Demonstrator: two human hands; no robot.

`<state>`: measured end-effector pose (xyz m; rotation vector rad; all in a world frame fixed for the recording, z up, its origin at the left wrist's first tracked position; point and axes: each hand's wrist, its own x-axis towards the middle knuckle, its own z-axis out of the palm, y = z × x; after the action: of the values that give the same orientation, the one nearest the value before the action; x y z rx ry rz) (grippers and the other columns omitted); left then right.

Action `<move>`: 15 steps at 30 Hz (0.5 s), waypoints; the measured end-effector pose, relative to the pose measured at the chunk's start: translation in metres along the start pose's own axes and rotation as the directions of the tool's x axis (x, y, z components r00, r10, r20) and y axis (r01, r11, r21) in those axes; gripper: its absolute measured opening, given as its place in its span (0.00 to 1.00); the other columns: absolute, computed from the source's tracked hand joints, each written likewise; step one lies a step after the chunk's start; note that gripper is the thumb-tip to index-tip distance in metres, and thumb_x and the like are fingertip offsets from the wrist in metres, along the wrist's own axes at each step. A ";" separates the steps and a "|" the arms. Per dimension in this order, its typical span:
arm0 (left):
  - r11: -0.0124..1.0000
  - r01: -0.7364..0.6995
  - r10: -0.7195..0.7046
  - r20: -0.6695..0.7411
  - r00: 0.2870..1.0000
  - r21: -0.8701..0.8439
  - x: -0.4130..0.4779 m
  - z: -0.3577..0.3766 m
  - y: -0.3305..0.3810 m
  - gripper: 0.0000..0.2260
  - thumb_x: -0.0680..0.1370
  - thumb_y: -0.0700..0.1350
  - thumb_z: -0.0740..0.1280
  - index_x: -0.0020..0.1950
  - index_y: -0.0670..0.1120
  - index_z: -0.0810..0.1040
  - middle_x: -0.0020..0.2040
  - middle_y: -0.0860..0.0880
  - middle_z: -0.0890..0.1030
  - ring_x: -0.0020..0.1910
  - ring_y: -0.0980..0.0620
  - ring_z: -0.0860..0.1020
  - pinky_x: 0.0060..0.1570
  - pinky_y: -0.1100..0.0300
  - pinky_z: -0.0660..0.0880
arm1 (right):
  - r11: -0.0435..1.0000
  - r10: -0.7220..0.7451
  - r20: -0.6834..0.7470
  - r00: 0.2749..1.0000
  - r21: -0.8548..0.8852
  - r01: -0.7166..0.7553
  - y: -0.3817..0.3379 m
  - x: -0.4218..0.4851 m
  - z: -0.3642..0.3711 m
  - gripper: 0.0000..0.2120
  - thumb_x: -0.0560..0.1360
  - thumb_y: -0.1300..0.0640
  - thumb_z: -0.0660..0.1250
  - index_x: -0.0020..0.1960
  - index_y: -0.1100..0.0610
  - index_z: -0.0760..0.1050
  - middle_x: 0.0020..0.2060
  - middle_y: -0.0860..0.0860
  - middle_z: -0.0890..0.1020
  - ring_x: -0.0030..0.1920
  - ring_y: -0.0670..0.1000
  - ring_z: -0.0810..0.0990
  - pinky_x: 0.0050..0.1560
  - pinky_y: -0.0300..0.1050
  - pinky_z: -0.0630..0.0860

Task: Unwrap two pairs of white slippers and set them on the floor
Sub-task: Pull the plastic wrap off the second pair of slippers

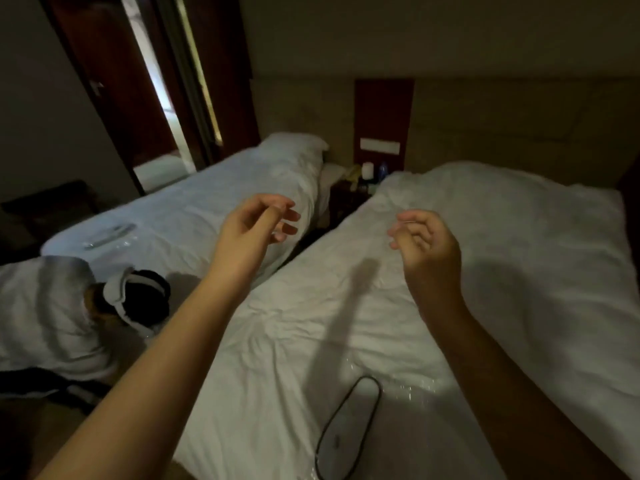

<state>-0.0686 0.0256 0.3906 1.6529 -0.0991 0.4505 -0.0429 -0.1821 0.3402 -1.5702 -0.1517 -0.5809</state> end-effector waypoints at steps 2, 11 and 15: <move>0.997 0.079 -0.079 0.024 0.997 -0.013 0.011 0.010 -0.045 0.10 0.79 0.39 0.60 0.42 0.48 0.79 0.40 0.48 0.82 0.37 0.53 0.79 0.41 0.63 0.75 | 0.995 0.067 -0.006 0.998 -0.079 -0.068 0.044 0.001 0.004 0.05 0.73 0.53 0.67 0.48 0.49 0.77 0.42 0.45 0.83 0.44 0.49 0.83 0.46 0.42 0.78; 0.849 0.513 -0.527 0.135 0.839 0.124 -0.018 0.047 -0.274 0.07 0.79 0.40 0.61 0.46 0.46 0.78 0.40 0.49 0.83 0.38 0.54 0.81 0.40 0.63 0.76 | 0.850 0.429 -0.128 0.894 -0.277 -0.447 0.242 -0.076 0.000 0.12 0.73 0.60 0.69 0.41 0.43 0.74 0.36 0.44 0.81 0.37 0.42 0.80 0.42 0.37 0.75; 0.683 0.687 -0.729 0.178 0.660 0.249 -0.069 0.064 -0.373 0.03 0.78 0.43 0.65 0.49 0.47 0.78 0.45 0.47 0.83 0.43 0.51 0.80 0.43 0.58 0.74 | 0.661 0.670 -0.171 0.722 -0.306 -0.686 0.318 -0.141 -0.001 0.09 0.74 0.57 0.68 0.43 0.43 0.74 0.37 0.43 0.81 0.39 0.45 0.80 0.39 0.38 0.75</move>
<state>0.0035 0.0030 0.0135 1.7502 0.4016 -0.3883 -0.0253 -0.1805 -0.0072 -1.8011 0.6013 -0.0307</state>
